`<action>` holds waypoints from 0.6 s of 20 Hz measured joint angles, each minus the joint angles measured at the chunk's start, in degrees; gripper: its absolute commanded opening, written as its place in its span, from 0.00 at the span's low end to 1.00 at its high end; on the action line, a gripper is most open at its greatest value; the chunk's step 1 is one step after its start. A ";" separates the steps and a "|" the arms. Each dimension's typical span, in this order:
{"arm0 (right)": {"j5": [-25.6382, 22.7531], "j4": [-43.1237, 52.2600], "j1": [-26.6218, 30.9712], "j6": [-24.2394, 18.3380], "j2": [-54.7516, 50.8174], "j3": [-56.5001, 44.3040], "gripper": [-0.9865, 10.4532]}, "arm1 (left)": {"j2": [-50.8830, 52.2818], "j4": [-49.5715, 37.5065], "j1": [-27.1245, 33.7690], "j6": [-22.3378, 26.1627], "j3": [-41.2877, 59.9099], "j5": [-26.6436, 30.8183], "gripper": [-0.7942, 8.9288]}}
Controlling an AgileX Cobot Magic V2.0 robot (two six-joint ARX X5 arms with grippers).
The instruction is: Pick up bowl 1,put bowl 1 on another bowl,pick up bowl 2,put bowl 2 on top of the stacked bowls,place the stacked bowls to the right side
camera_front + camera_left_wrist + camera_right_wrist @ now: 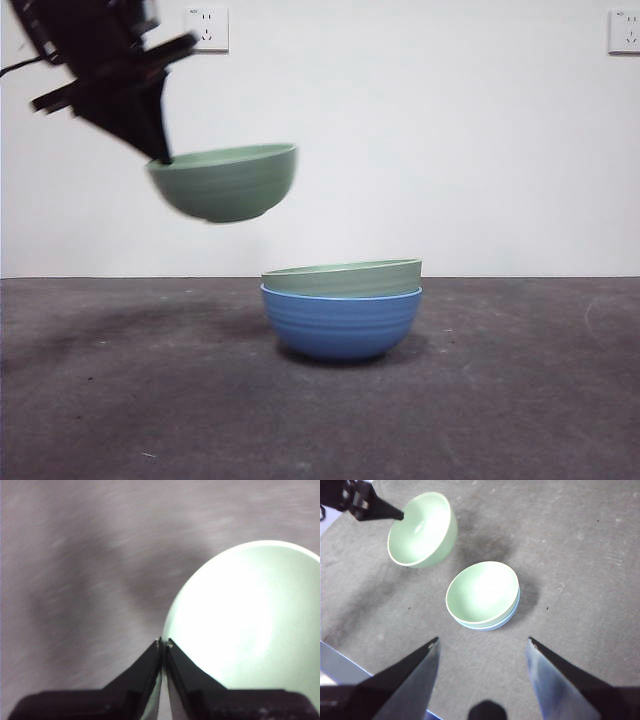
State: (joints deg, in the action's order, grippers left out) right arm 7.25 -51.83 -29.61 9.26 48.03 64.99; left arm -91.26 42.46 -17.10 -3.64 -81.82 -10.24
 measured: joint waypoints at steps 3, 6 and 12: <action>0.00 -0.33 0.00 0.00 0.00 0.00 0.34 | -0.09 0.39 -5.64 0.04 -0.79 0.00 0.07; 0.00 -1.68 0.00 0.00 0.00 0.00 0.34 | -1.95 -1.40 -10.16 -0.07 -0.79 0.02 0.07; 0.00 -4.33 0.00 0.00 0.00 0.00 0.34 | -9.44 -7.10 -12.55 -3.34 -0.79 0.24 0.07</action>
State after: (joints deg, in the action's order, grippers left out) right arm 7.25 -56.16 -29.61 9.26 48.03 64.99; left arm -100.71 35.35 -29.65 -6.98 -82.61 -10.00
